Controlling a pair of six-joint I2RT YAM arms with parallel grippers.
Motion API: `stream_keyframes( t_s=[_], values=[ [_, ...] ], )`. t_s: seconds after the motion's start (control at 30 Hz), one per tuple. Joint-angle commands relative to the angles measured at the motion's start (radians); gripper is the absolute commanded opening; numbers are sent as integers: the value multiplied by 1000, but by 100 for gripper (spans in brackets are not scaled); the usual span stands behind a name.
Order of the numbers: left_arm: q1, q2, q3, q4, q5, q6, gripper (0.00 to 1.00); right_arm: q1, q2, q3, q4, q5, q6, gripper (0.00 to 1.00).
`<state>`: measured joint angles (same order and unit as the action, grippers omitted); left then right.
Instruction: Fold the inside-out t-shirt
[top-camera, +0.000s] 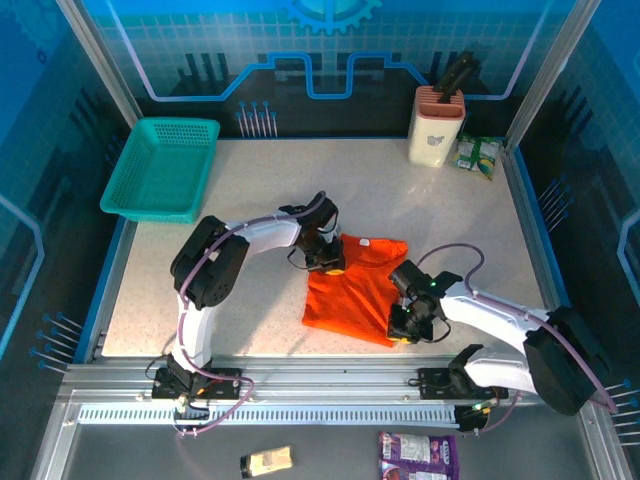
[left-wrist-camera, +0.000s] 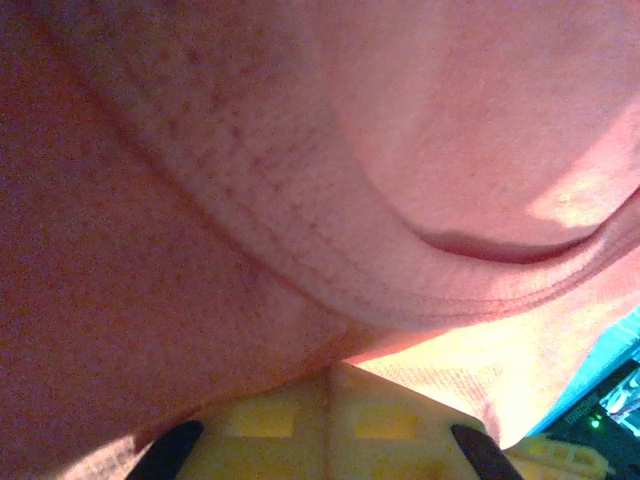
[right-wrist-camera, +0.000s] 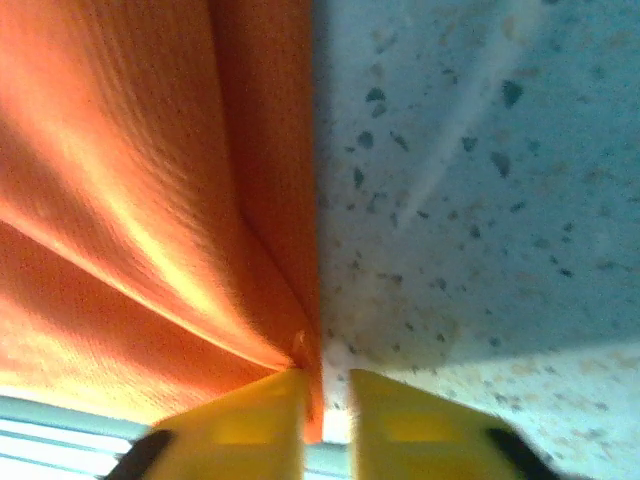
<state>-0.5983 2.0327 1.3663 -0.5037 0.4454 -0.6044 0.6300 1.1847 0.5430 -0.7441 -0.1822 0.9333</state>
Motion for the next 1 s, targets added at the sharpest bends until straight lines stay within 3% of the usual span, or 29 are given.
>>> stream_keyframes(
  t_s=[0.0,0.2,0.43,0.57,0.77,0.97],
  values=[
    [5,-129,49,-55,33,-6,11,-6,-79,83,-144,49,-9,30],
    [-47,-238,-53,-150,6,26,9,-110,-49,197,-159,41,-131,33],
    [-149,-254,-260,-62,55,-10,6,-276,228,366,39,-45,-292,33],
    [-202,-225,-333,-10,73,-23,6,-350,379,477,38,26,-368,31],
    [-212,-201,-410,67,66,-74,6,-428,477,550,22,98,-445,32],
    [-212,-226,-388,68,62,-88,8,-480,541,540,74,-15,-500,35]
  ],
)
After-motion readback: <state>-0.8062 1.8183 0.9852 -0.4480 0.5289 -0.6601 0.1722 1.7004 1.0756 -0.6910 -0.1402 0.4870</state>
